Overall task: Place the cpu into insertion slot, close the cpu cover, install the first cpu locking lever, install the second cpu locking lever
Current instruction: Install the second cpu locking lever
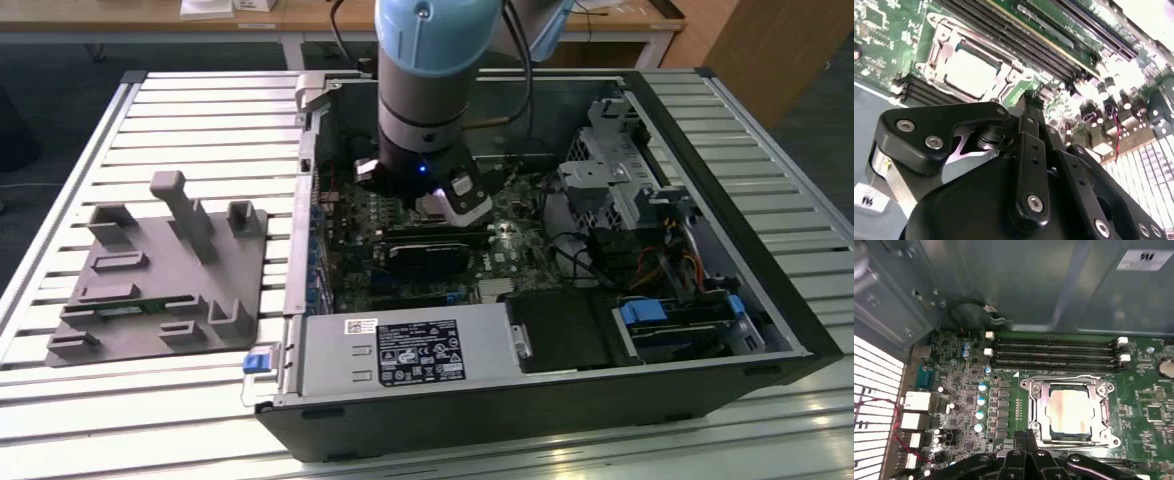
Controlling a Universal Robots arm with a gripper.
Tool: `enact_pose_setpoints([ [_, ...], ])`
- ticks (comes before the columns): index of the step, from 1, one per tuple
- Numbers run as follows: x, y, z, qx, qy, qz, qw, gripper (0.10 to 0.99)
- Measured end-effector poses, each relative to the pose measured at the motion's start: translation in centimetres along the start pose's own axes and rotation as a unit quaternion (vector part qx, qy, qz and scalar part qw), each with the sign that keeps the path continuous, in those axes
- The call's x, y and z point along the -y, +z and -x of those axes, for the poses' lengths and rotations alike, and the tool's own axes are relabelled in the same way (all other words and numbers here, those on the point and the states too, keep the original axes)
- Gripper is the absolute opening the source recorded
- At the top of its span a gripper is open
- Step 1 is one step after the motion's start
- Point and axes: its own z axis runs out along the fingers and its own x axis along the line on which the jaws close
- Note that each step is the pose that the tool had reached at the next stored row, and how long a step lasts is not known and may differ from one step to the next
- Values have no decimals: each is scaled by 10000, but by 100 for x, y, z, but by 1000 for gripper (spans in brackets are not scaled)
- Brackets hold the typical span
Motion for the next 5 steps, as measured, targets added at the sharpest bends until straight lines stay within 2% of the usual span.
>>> enact_pose_setpoints([
  [3, -28, -79, -1, 1, 2, 1, 10000, 106],
  [5, -31, -87, -1, 1, 3, 3, 10000, 106],
])
